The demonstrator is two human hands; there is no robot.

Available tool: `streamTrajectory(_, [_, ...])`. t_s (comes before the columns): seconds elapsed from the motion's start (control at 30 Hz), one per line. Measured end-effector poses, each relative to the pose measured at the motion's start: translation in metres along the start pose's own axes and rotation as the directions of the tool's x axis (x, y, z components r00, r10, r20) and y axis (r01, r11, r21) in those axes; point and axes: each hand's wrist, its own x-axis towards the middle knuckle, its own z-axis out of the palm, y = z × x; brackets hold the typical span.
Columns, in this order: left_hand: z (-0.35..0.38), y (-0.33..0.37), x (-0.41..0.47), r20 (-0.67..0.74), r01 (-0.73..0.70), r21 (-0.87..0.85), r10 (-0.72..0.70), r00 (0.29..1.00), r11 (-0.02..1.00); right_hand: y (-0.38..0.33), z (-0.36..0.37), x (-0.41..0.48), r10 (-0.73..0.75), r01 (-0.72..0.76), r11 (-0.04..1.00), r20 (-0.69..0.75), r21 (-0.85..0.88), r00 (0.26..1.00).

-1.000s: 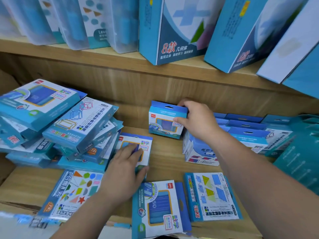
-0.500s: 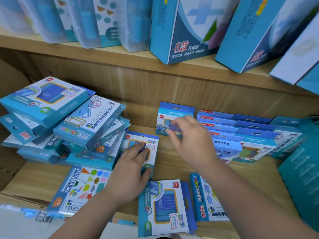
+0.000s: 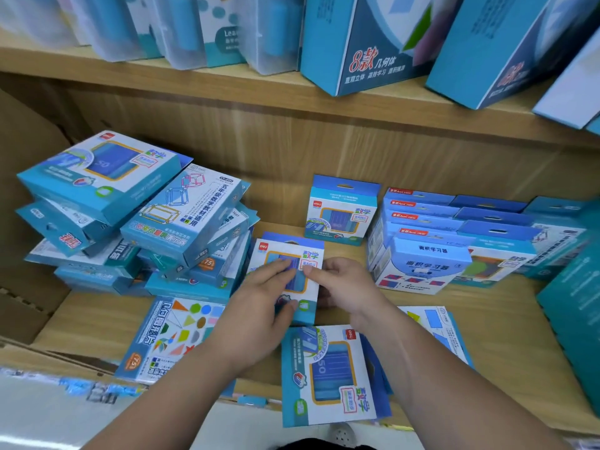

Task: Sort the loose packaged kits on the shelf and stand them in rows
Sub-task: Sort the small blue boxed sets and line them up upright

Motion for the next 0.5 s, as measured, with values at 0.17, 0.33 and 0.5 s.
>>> streamTrajectory(0.17, [-0.009, 0.014, 0.001, -0.189, -0.068, 0.028, 0.072, 0.979, 0.997, -0.019, -0.025, -0.022, -0.213, 0.213, 0.971, 0.009, -0.111, 0.977])
streamTrajectory(0.33, [-0.020, 0.035, 0.026, -0.291, 0.008, -0.113, -0.041, 0.956, 0.994, -0.051, -0.055, -0.040, -0.409, 0.403, 0.898, 0.002, -0.174, 0.913])
streamTrajectory(0.5, [-0.028, 0.048, 0.067, -0.098, 0.174, -0.474, -0.248, 0.964, 0.863, -0.077, -0.071, -0.036, -0.535, 0.488, 0.744, 0.029, -0.456, 0.844])
